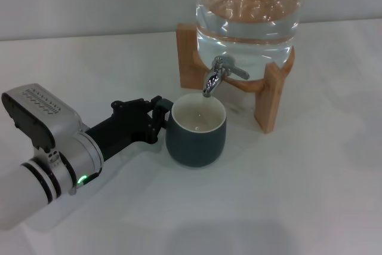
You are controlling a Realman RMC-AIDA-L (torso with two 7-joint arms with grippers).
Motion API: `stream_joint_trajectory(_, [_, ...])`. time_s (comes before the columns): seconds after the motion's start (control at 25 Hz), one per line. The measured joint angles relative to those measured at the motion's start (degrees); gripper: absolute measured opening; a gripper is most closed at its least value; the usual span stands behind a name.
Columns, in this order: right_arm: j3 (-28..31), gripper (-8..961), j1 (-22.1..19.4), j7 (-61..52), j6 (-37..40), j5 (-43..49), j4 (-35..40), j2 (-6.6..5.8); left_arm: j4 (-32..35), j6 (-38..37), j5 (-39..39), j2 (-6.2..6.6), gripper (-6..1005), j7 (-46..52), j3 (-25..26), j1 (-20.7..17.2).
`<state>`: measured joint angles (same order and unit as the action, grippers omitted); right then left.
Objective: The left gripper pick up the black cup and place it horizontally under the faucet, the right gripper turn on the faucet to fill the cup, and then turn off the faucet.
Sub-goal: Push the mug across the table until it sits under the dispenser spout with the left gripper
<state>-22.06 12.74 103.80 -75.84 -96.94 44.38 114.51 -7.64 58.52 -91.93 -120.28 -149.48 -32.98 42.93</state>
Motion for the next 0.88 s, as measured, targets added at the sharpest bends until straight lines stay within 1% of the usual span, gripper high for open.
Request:
stream_joint_trajectory(0.68, [0.02, 840, 0.12, 0.03, 0.0, 0.0, -0.02, 0.0, -0.01, -0.02, 0.13, 0.05, 173, 0.07, -0.08, 0.66])
stream_joint_trajectory(0.88, [0.0, 840, 0.29, 0.05, 0.04, 0.0, -0.05, 0.0, -0.04, 0.18, 1.85, 0.05, 175, 0.67, 0.07, 0.62])
